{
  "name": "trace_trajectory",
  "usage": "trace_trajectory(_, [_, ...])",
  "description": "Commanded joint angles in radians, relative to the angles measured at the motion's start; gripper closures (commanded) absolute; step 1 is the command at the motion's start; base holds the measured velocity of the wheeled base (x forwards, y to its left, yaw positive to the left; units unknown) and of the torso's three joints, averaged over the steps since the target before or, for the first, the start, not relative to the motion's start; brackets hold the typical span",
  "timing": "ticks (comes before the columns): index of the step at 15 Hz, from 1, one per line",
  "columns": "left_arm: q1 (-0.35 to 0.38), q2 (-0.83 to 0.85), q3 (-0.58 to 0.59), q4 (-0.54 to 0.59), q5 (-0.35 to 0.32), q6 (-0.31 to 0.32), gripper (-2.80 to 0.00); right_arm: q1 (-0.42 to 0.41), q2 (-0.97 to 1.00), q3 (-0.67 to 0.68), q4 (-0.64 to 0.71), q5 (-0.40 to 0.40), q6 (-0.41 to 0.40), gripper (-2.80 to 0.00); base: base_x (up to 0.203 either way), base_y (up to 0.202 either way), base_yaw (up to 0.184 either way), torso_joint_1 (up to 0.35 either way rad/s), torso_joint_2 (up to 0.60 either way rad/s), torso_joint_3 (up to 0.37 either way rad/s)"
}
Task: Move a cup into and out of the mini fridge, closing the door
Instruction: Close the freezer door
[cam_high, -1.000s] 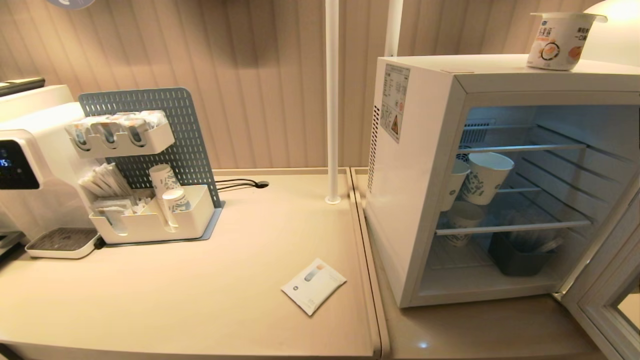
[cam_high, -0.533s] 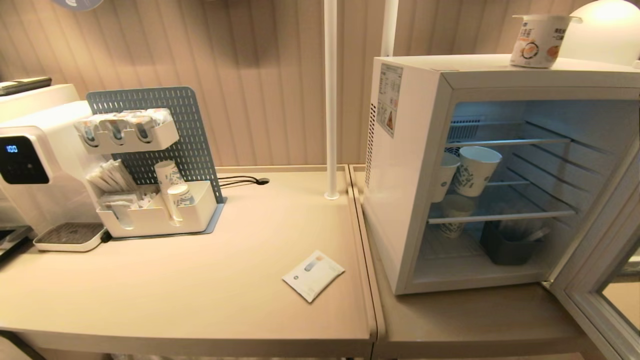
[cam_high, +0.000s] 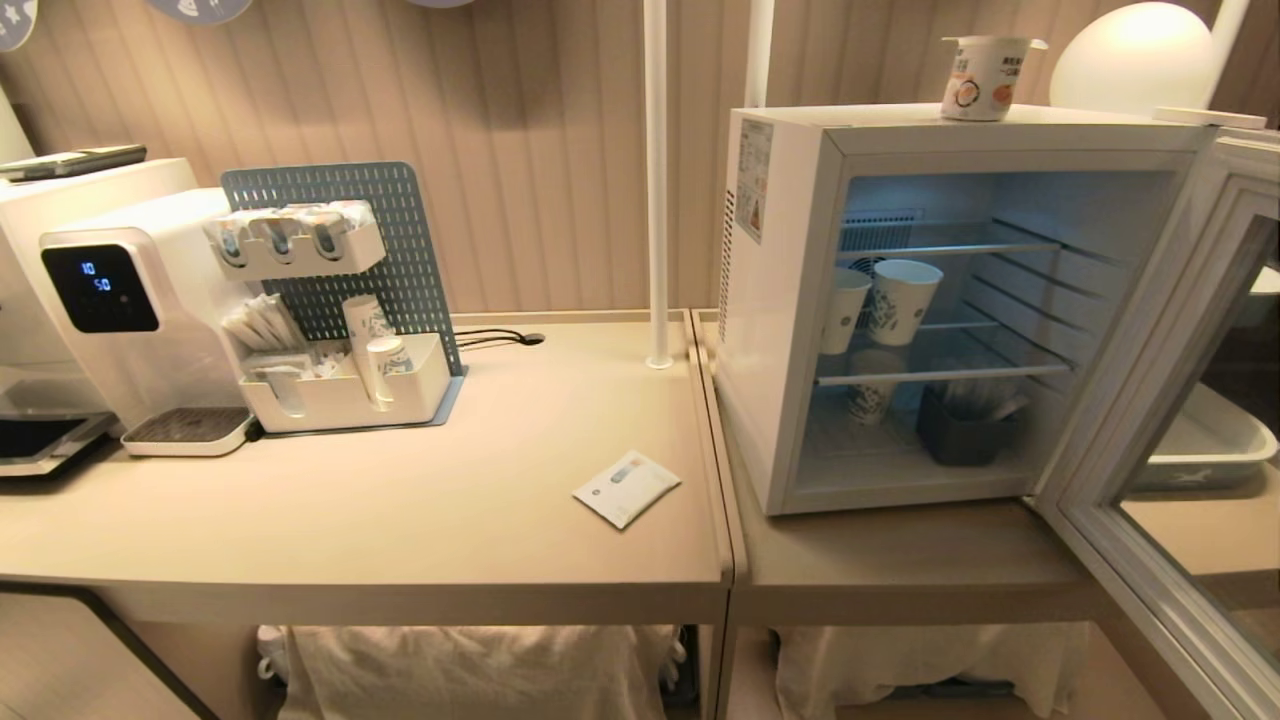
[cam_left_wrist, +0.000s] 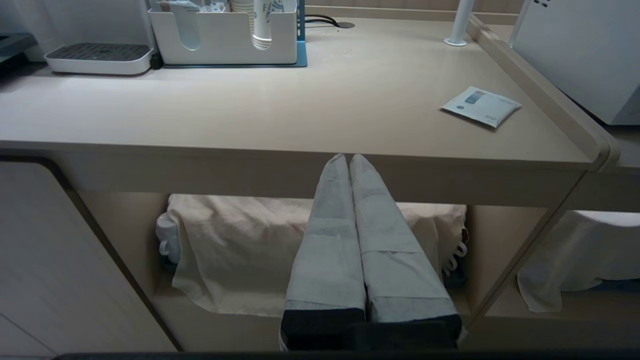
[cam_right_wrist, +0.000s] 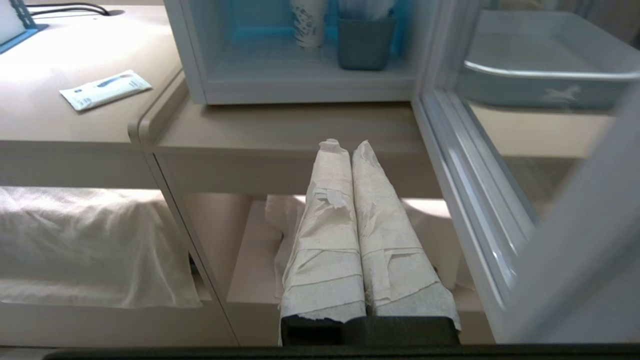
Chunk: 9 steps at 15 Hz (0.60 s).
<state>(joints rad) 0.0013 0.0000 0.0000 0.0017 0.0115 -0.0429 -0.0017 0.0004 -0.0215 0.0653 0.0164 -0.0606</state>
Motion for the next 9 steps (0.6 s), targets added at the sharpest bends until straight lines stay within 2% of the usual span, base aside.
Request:
trace_trajectory(1, [0.000,0.002,0.002,0.000,0.001,0.000,0.00,0.000,0.000,0.000,0.002,0.000,0.001,0.00,-0.189,0.000,0.002,0.001,0.00,0.004])
trace_trajectory(9, [0.000,0.002,0.002,0.000,0.001,0.000,0.00,0.000,-0.002,0.021,-0.059,-0.021,0.050,0.00,-0.185,0.000,-0.001,0.002,0.00,0.003])
